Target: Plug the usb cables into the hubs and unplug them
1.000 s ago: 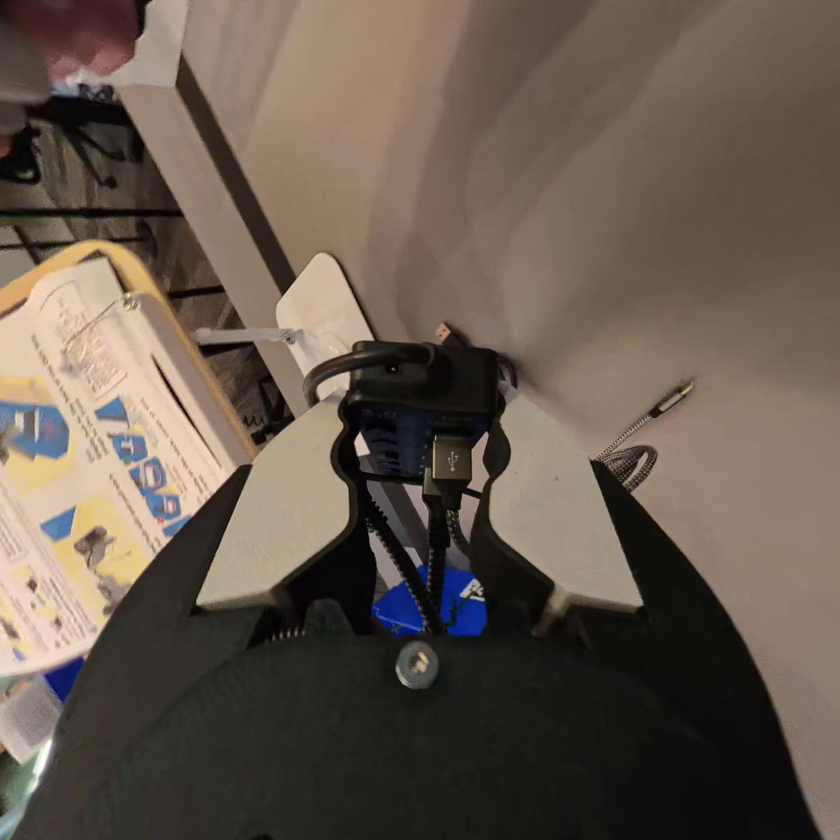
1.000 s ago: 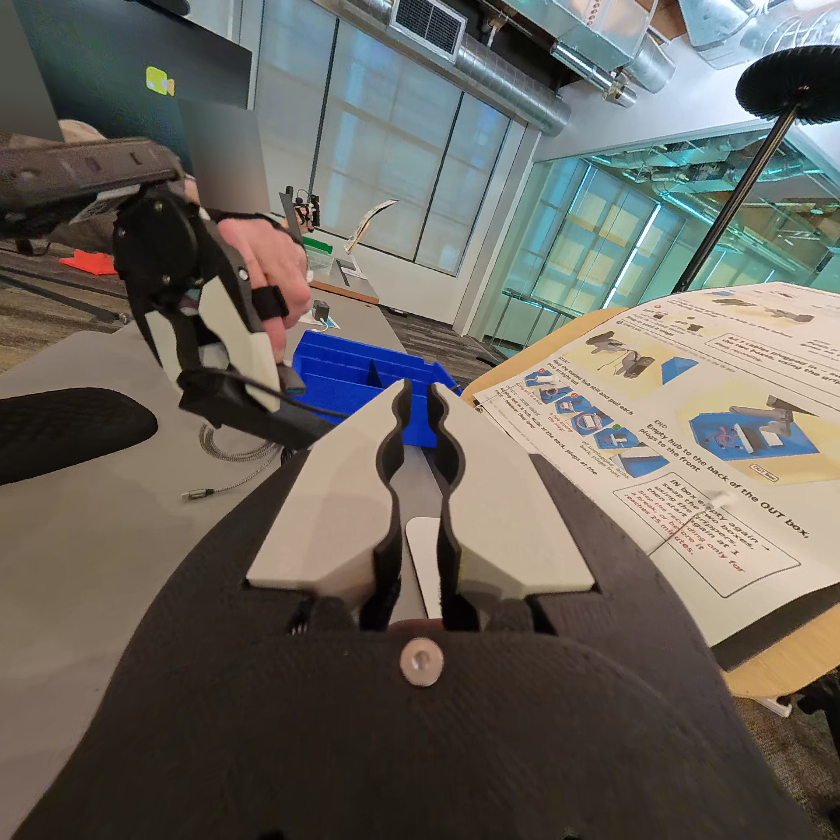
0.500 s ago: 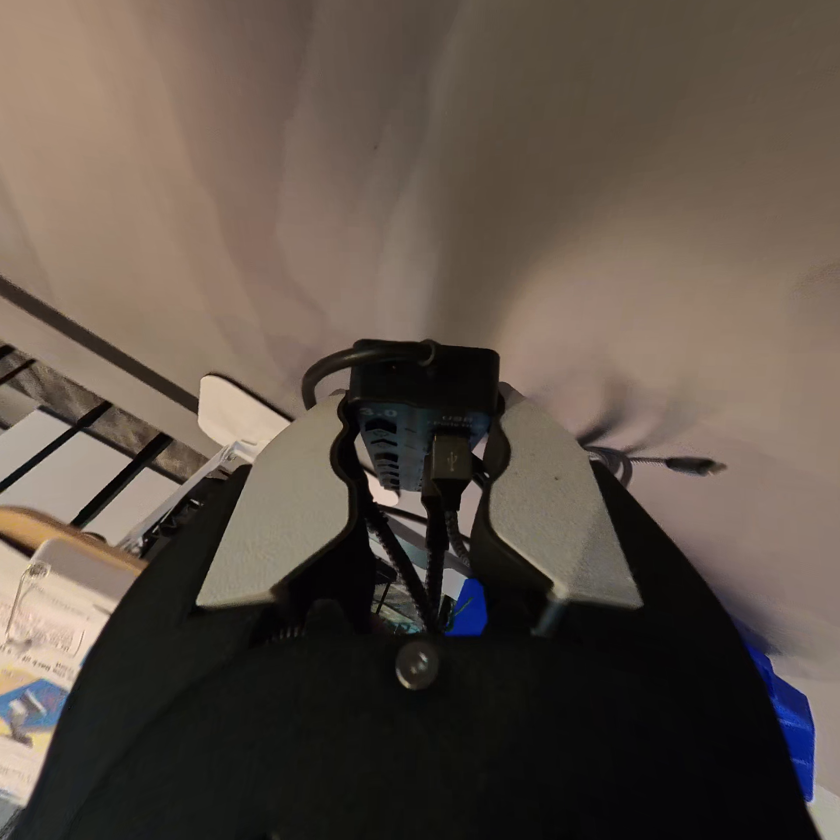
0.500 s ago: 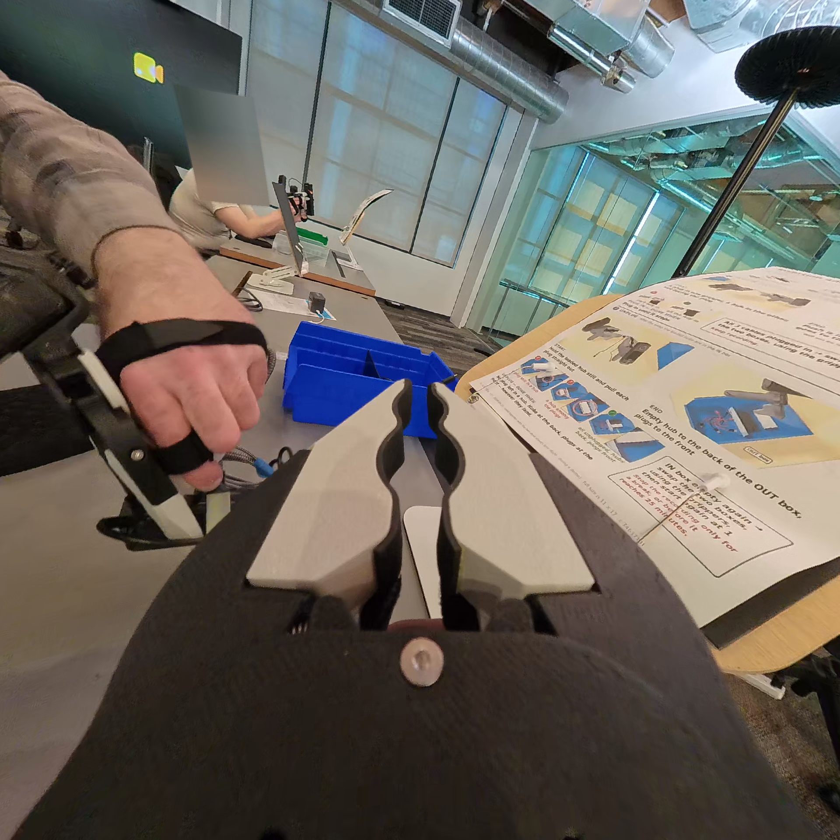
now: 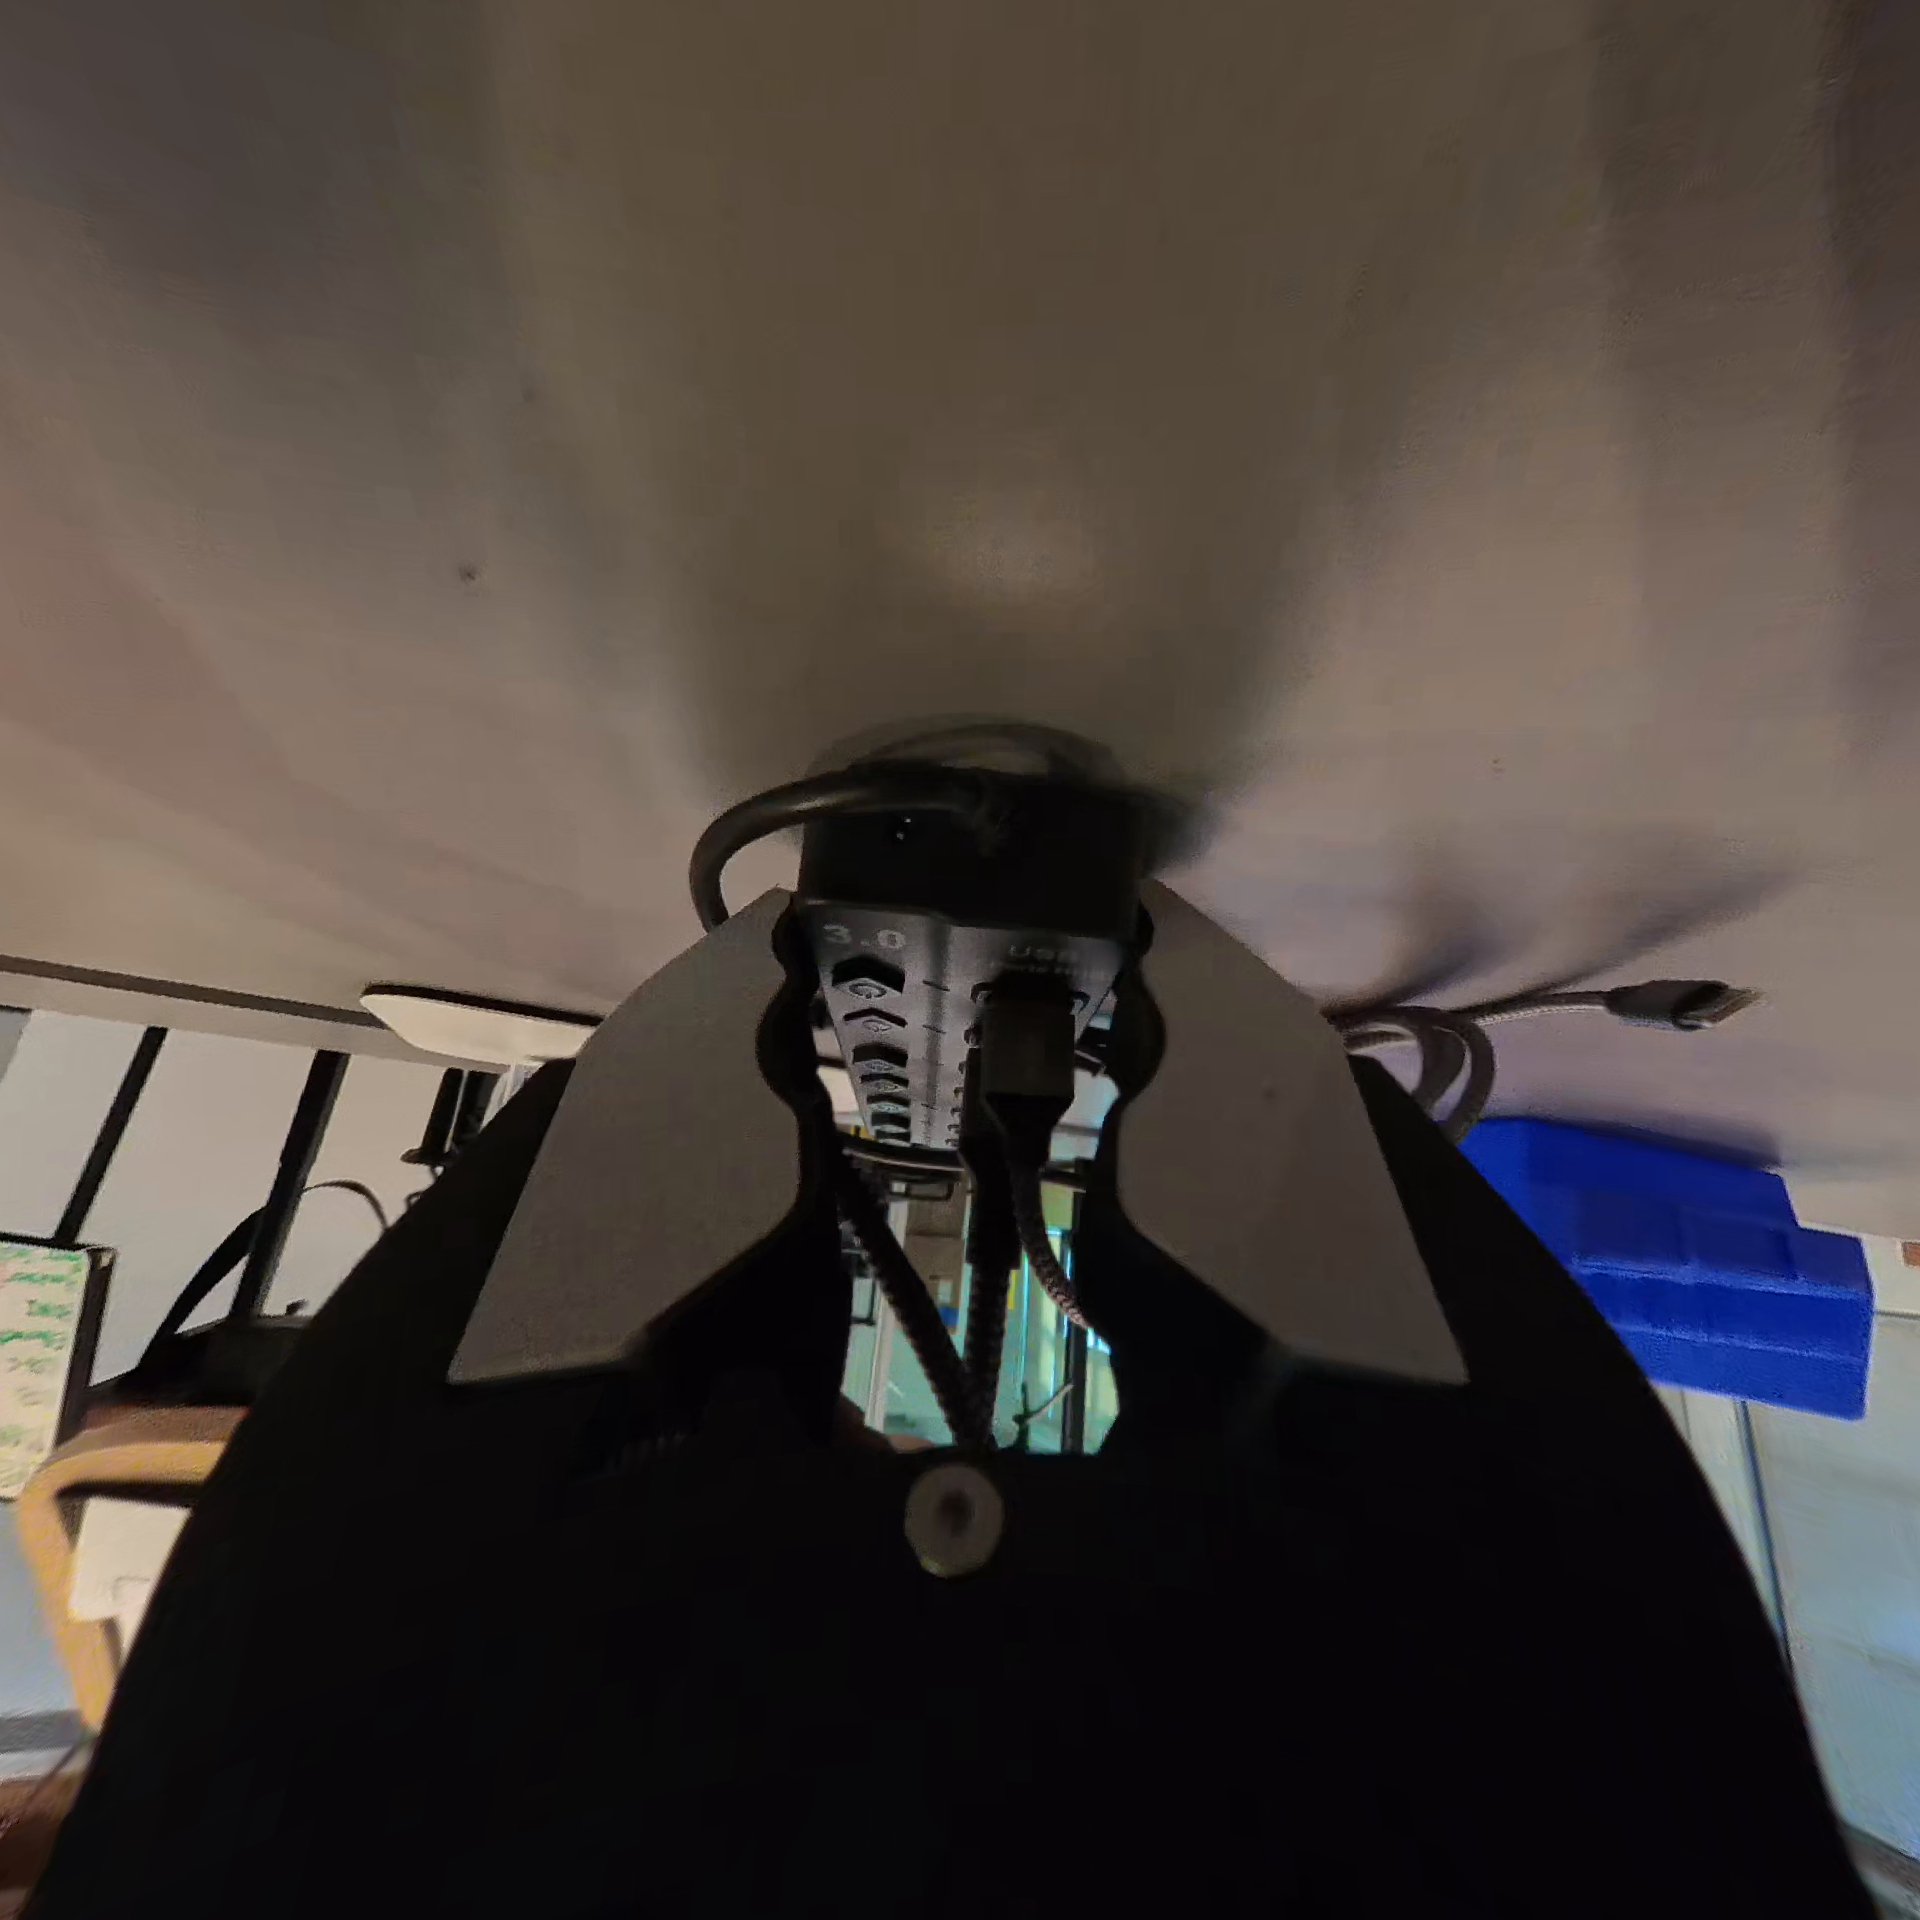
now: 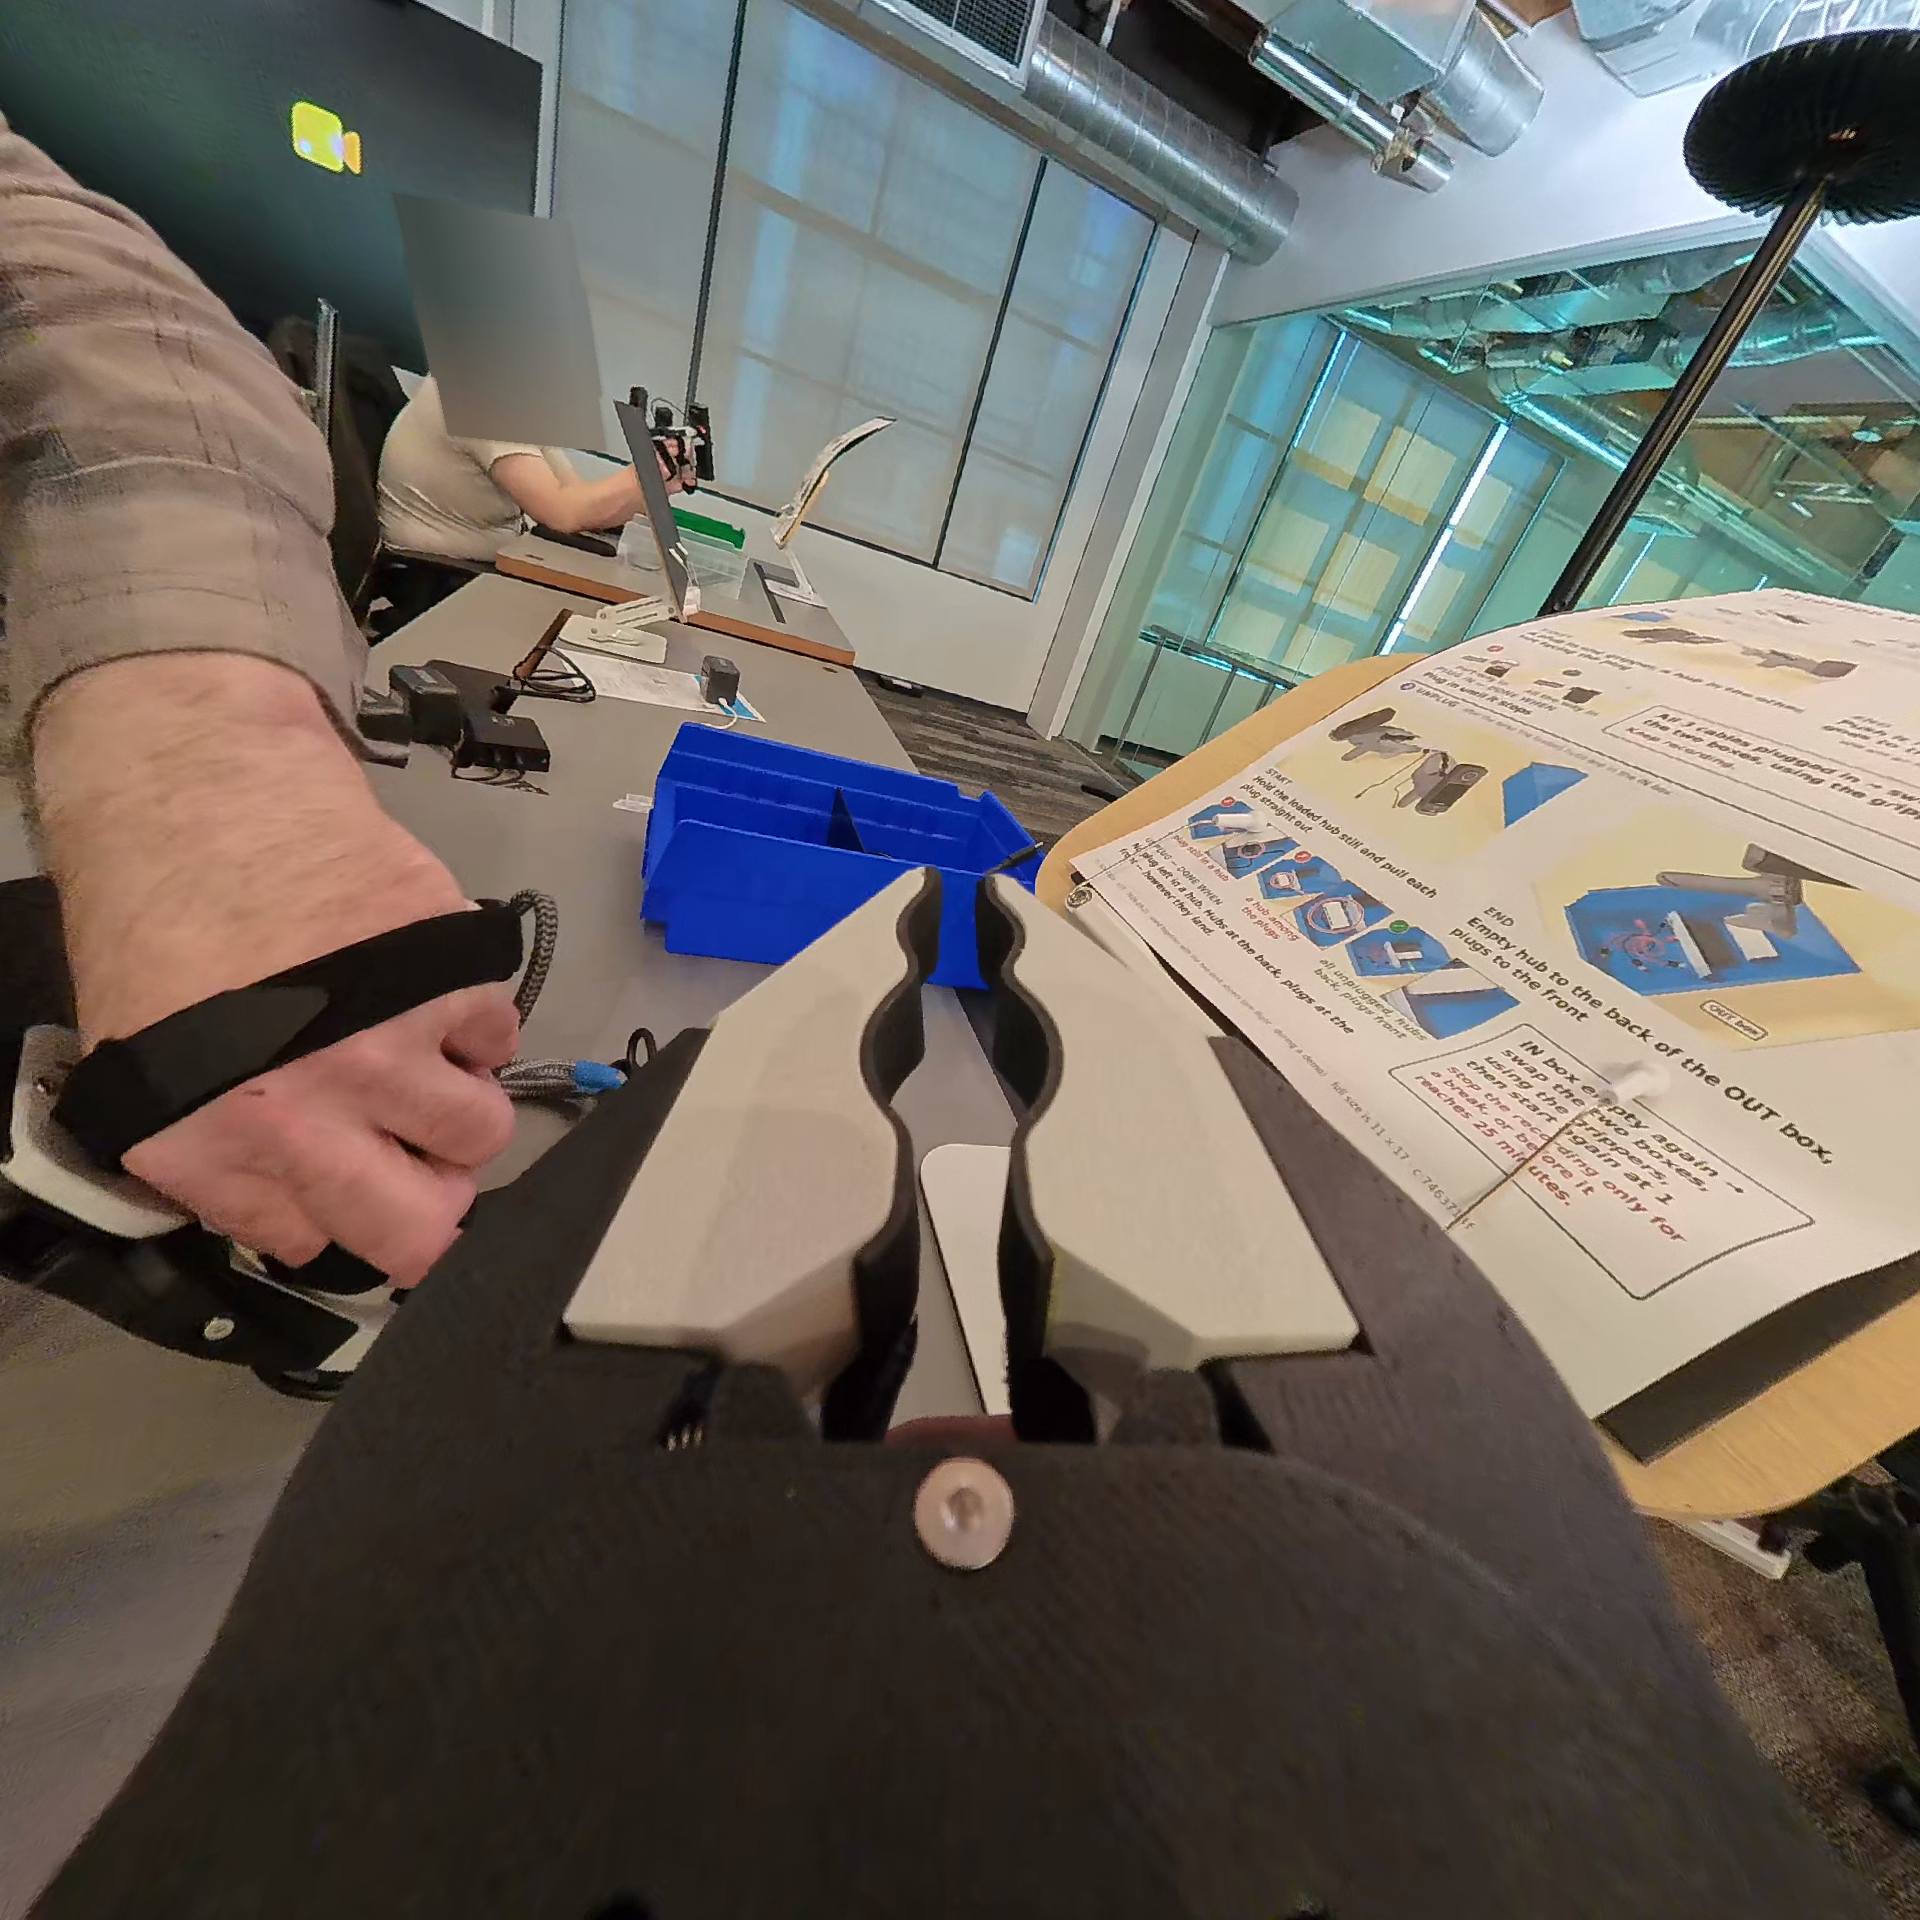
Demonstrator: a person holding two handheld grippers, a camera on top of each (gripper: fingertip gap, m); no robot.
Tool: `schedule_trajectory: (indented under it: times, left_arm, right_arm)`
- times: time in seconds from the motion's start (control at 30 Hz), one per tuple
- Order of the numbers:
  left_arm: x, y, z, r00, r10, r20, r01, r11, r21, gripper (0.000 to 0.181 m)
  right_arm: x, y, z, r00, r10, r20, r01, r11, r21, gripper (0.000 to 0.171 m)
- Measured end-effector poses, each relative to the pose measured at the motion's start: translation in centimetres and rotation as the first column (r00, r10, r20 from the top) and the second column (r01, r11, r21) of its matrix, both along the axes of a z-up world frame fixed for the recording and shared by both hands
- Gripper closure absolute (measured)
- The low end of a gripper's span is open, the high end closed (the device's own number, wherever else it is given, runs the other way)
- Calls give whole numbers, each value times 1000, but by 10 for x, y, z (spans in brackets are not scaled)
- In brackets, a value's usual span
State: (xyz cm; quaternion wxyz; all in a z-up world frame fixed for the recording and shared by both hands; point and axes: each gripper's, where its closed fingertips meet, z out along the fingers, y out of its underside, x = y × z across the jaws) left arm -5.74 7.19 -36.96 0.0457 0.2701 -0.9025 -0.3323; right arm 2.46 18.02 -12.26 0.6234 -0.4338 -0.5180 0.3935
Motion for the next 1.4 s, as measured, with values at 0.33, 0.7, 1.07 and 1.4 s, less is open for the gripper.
schedule_trajectory:
  times: [0.33, 0.7, 1.07, 1.4]
  left_arm:
    - [-6, -8, 0, 995, 86, -50, -88, 995, -38, 111]
    - [48, -68, 81, 898, 293, 329, -168, 918, -359, 92]
    - [-52, 74, 127, 649, 496, 577, -292, 863, -412, 118]
    - [-47, 107, 44, 883, 188, 430, -42, 944, -326, 105]
  right_arm:
    - [2, -2, 1, 1000, 16, -9, -16, 1000, -4, 168]
    - [5, -5, 2, 999, 33, -14, -33, 999, -4, 167]
    - [3, -6, 2, 997, 66, -48, -67, 997, -33, 167]
    - [-8, 7, -23, 998, 51, 27, -49, 995, -85, 167]
